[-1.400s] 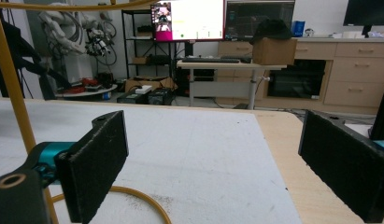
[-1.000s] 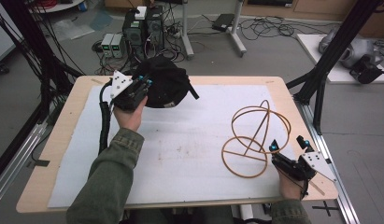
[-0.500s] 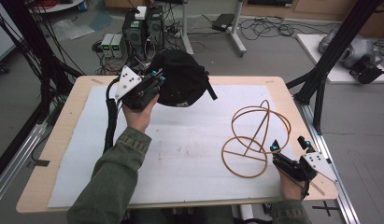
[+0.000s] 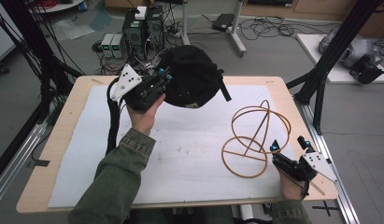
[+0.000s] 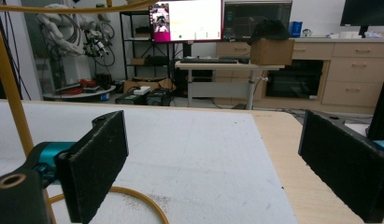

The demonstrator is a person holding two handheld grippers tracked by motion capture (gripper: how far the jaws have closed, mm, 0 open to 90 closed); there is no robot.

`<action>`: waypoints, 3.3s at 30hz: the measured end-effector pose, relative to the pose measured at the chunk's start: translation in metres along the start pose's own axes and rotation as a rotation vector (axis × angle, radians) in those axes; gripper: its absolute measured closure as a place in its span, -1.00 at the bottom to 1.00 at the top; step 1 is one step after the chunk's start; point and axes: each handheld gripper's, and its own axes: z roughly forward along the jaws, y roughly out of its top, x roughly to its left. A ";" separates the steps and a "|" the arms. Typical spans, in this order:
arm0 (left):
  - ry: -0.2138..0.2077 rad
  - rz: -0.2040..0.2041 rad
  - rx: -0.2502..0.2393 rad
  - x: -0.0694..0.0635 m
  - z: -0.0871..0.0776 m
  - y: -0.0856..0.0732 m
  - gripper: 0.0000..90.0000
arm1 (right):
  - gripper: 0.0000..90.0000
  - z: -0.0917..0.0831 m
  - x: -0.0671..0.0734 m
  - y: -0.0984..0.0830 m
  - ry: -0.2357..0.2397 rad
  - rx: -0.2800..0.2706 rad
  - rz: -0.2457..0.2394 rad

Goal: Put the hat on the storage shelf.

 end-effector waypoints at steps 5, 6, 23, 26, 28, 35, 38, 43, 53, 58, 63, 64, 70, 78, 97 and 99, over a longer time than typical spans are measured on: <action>-0.058 -0.004 -0.017 -0.013 0.008 0.005 0.90 | -0.84 0.000 0.000 0.000 -0.001 0.001 -0.003; -0.067 -0.005 -0.022 -0.015 0.010 0.006 0.90 | -0.84 0.000 0.000 0.000 0.000 0.000 -0.007; -0.196 -0.108 -0.113 -0.042 0.036 0.009 0.90 | -0.84 -0.001 0.000 0.000 0.001 0.000 0.006; -0.209 -0.123 -0.121 -0.044 0.039 0.009 0.90 | -0.84 -0.001 0.000 0.000 0.001 -0.002 0.005; -0.220 -0.131 -0.123 -0.047 0.042 0.009 0.90 | -0.84 0.000 0.000 0.000 0.003 -0.003 0.001; -0.235 -0.143 -0.132 -0.059 0.055 0.006 0.90 | -0.84 0.000 -0.001 0.000 0.006 0.000 -0.002; -0.236 -0.146 -0.130 -0.065 0.061 0.005 0.90 | -0.84 0.000 -0.001 -0.001 0.007 0.000 -0.003; -0.246 -0.161 -0.145 -0.074 0.070 0.008 0.90 | -0.84 0.000 -0.001 -0.001 0.007 0.003 0.001; -0.283 -0.168 -0.163 -0.092 0.084 0.014 0.90 | -0.84 -0.001 -0.001 -0.001 0.007 0.000 0.001; -0.300 -0.169 -0.169 -0.099 0.089 0.017 0.90 | -0.84 -0.001 -0.001 0.000 0.008 0.001 0.001; -0.314 -0.168 -0.162 -0.106 0.094 0.017 0.90 | -0.83 -0.001 -0.001 0.000 0.008 0.001 0.001; -0.314 -0.168 -0.160 -0.107 0.095 0.016 0.90 | -0.84 -0.002 -0.001 0.000 0.009 0.001 0.002; -0.330 -0.163 -0.139 -0.115 0.100 0.013 0.90 | -0.84 -0.001 -0.002 0.000 0.008 -0.001 -0.004; -0.356 -0.157 -0.099 -0.124 0.105 0.007 0.90 | -0.84 -0.001 -0.002 -0.001 0.009 -0.004 0.000; -0.378 -0.126 0.054 -0.138 0.111 -0.002 0.90 | -0.84 -0.002 -0.003 -0.001 0.007 0.005 0.000; -0.382 -0.130 0.075 -0.139 0.112 -0.003 0.90 | -0.84 -0.002 -0.002 -0.001 0.007 0.006 0.000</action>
